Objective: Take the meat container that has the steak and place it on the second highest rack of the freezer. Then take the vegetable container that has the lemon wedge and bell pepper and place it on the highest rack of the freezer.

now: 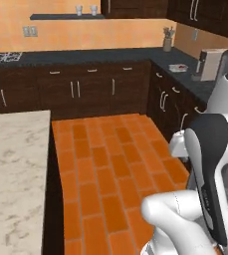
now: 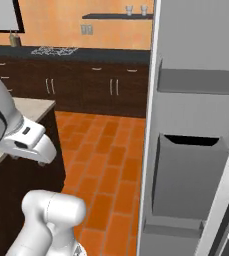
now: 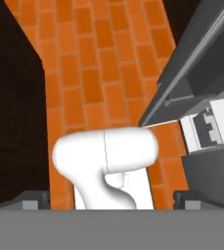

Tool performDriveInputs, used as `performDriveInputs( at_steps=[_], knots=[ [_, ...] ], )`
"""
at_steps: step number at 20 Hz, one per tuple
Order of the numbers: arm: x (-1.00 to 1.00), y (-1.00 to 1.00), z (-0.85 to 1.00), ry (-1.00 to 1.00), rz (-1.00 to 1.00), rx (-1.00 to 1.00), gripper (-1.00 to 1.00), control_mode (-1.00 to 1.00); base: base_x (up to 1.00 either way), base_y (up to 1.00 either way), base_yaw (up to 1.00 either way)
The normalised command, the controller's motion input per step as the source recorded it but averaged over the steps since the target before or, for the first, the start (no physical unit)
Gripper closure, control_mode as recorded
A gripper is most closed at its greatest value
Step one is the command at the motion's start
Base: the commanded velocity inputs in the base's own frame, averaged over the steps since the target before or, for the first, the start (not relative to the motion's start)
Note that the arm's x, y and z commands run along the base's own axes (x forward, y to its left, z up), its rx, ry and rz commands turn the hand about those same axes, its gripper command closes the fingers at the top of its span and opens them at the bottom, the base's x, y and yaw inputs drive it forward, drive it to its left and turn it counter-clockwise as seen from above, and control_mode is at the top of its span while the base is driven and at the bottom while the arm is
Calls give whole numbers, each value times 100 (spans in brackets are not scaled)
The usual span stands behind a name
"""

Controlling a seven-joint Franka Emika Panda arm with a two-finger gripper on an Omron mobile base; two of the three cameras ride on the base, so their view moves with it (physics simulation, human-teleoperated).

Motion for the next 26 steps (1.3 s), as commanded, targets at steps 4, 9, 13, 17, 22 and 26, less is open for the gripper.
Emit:
performDriveInputs(
  at_steps=[4,9,13,17,22,26],
  knots=[
    [0,0,0,0,0,0,-100,100,58,15,0],
    [0,0,0,0,0,0,-100,100,83,40,-2],
    [0,0,0,0,0,0,-100,100,98,26,-8],
    [0,0,0,0,0,0,-100,100,100,12,-9],
    [0,0,0,0,0,0,-100,100,100,2,-9],
    [0,0,0,0,0,0,-100,100,100,0,-8]
  ],
)
